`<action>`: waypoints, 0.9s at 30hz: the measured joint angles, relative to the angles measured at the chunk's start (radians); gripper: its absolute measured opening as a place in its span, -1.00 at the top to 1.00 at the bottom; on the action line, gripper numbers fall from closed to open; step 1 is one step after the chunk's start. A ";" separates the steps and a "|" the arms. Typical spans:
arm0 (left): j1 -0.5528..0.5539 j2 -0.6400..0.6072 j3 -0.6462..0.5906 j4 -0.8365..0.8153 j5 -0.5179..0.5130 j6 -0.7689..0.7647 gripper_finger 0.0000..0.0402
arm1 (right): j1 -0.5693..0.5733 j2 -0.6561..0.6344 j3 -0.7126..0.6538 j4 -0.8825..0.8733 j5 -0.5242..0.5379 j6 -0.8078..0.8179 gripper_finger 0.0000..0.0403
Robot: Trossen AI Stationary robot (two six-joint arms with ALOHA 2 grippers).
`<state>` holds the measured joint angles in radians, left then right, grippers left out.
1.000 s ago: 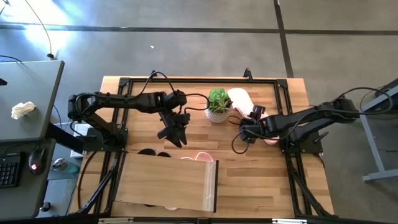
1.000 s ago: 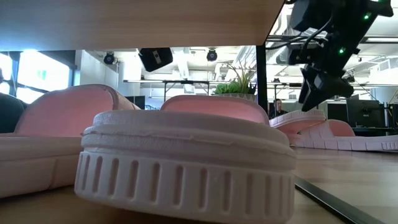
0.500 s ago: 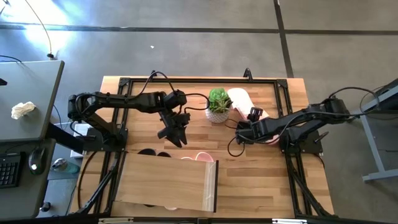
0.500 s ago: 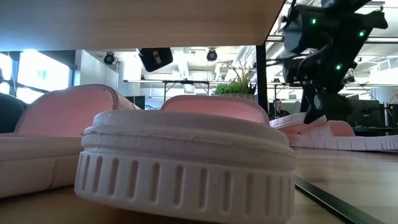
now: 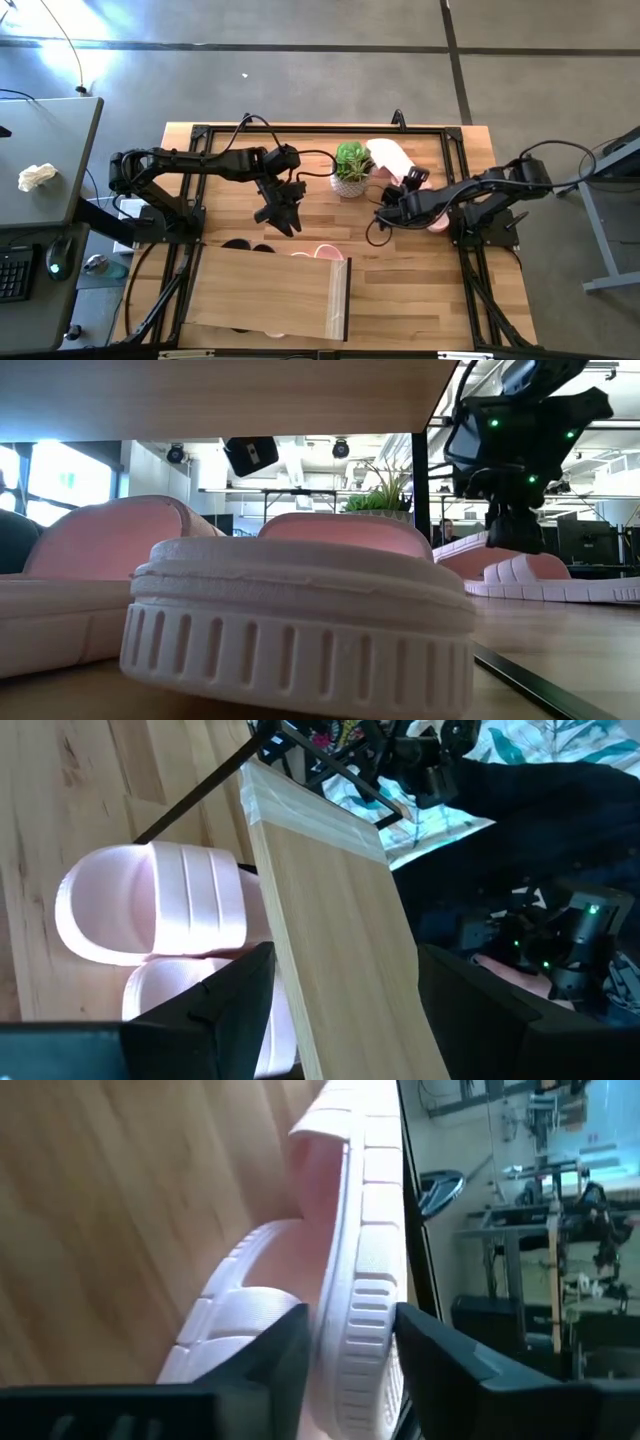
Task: Pick and place slides into the shelf
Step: Put the pink slide on the shelf
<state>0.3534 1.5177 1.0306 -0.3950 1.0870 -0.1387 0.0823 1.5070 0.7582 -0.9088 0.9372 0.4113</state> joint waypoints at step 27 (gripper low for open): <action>0.000 -0.001 0.001 0.122 -0.161 -0.015 -0.14 | -0.056 -0.115 0.354 -0.668 -0.002 0.618 1.00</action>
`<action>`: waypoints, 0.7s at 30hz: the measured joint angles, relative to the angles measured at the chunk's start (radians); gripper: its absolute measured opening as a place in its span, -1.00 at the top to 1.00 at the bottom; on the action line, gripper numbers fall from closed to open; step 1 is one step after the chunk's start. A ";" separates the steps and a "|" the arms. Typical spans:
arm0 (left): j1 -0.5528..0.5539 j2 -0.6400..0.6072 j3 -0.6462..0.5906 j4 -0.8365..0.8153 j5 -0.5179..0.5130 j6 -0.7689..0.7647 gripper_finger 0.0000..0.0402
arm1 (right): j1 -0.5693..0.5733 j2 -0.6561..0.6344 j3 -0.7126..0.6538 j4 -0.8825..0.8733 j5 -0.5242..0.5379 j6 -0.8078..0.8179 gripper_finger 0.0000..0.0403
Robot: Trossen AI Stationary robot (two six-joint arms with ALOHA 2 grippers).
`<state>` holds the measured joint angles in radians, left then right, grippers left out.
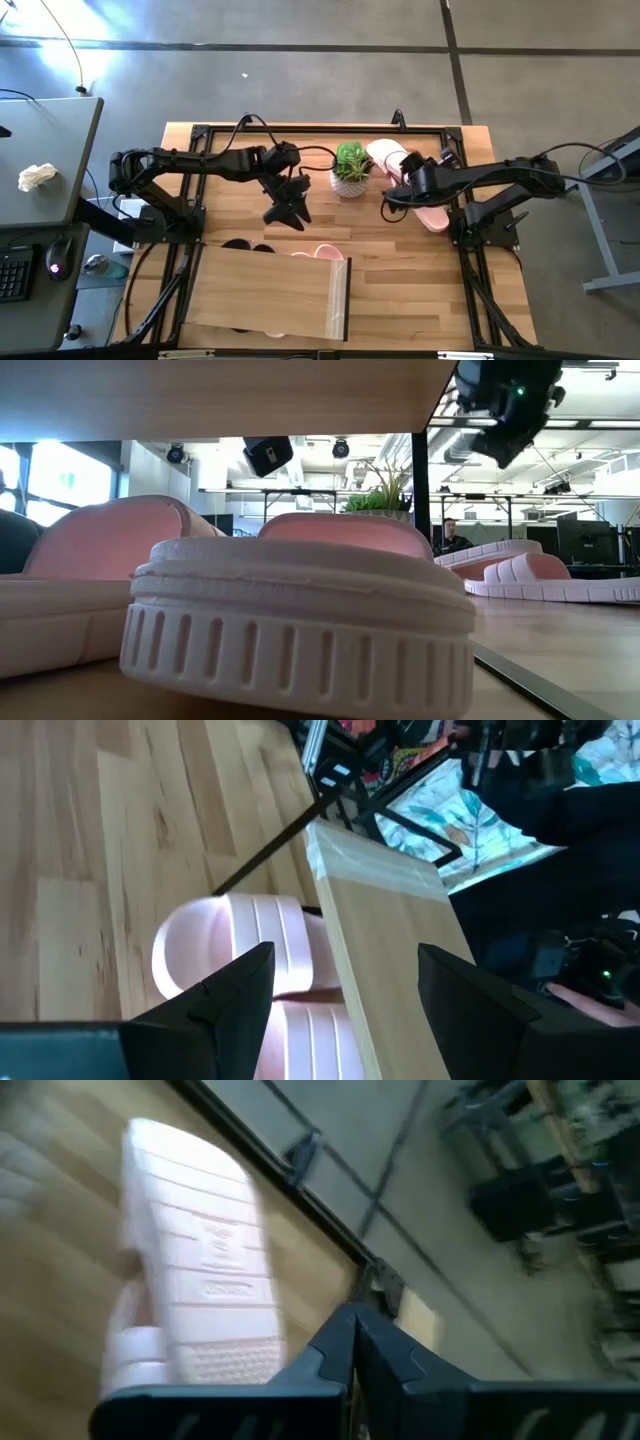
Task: Pick and place slides into the shelf
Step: Put the pink slide on the shelf
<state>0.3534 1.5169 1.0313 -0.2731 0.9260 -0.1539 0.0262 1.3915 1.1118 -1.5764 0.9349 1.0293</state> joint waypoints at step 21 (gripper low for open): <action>0.000 0.000 0.000 0.045 0.024 0.020 -0.14 | 0.001 -0.196 0.070 0.324 -0.442 -0.428 0.55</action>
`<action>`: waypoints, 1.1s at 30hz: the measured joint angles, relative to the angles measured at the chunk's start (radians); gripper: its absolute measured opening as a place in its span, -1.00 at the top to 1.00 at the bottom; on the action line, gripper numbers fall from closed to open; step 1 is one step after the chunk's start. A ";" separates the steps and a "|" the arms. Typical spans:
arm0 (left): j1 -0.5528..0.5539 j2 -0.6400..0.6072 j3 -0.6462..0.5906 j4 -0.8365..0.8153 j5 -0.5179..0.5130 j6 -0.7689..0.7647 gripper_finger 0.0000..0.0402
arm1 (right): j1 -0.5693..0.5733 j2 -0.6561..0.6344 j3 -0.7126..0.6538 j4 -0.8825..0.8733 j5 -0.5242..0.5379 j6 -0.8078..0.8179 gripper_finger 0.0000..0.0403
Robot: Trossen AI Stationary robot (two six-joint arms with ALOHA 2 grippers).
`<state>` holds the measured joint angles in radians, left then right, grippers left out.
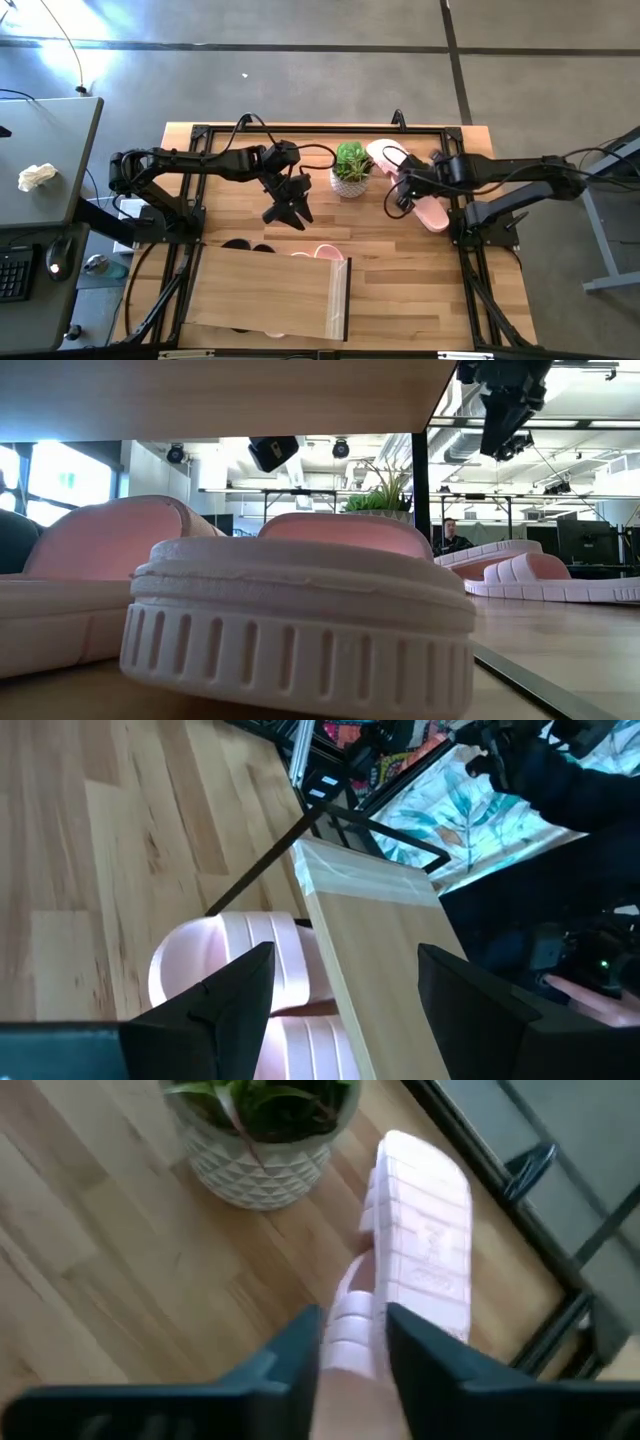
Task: Pick and place slides into the shelf
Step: Put the pink slide on the shelf
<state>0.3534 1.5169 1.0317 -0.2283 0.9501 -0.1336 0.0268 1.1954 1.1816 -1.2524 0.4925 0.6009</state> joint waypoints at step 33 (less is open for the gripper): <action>0.163 -0.003 -0.001 -0.052 -0.401 0.083 -0.14 | -0.145 0.076 -0.419 0.370 0.113 -0.292 -0.05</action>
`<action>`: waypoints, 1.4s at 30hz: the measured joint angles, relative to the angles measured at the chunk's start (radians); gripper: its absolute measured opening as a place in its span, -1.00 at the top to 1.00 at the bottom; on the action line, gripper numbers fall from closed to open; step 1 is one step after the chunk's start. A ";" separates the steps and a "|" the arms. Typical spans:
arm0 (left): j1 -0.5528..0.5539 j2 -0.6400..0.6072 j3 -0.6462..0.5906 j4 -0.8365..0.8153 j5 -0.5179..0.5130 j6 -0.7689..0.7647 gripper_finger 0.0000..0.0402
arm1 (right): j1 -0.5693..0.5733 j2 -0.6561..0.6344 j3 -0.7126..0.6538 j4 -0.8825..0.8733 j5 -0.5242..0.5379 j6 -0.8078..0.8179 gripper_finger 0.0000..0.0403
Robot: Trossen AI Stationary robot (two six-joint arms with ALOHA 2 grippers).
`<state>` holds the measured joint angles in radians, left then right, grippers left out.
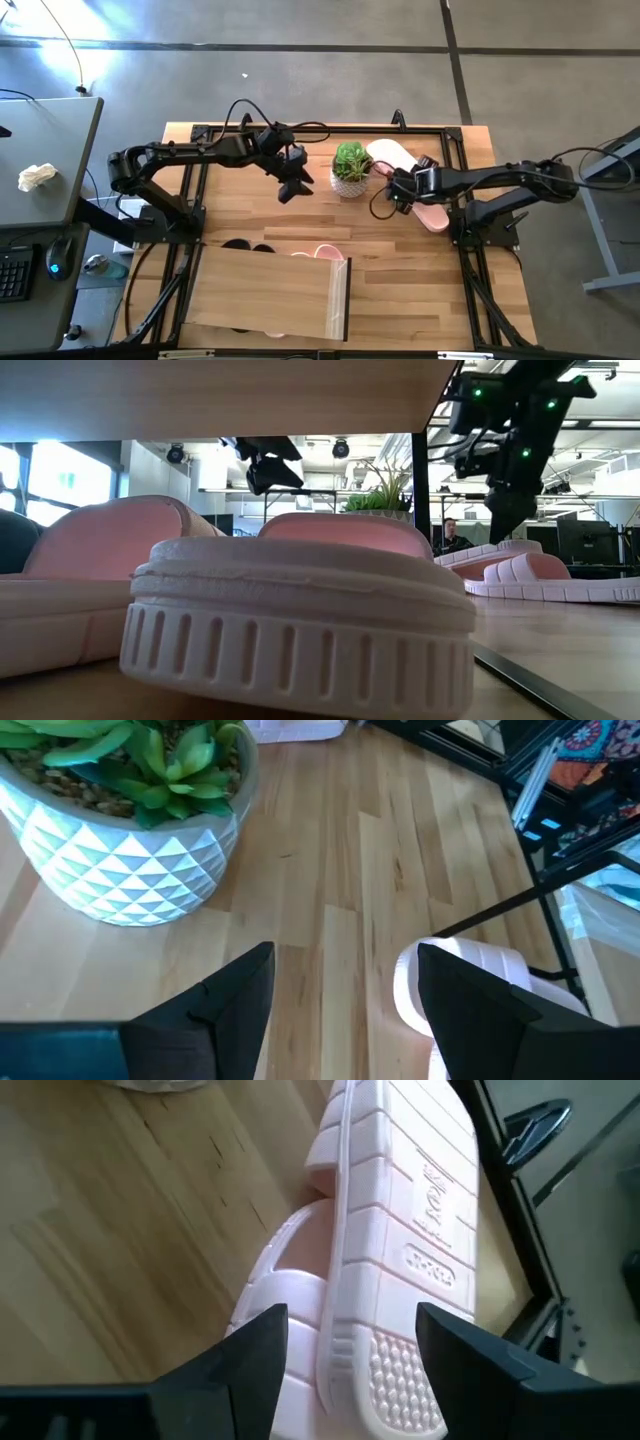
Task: Pick and place slides into the shelf
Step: Put the pink slide on the shelf
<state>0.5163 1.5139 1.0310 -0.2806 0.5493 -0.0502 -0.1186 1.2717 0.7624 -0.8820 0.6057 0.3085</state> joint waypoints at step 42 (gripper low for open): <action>0.000 0.001 0.000 -0.007 -0.004 -0.006 -0.14 | -0.238 0.250 0.000 0.078 0.286 -0.022 0.28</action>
<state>0.5167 1.5146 1.0309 -0.2878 0.5449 -0.0566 -0.3569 1.5215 0.7628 -0.8035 0.8919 0.2864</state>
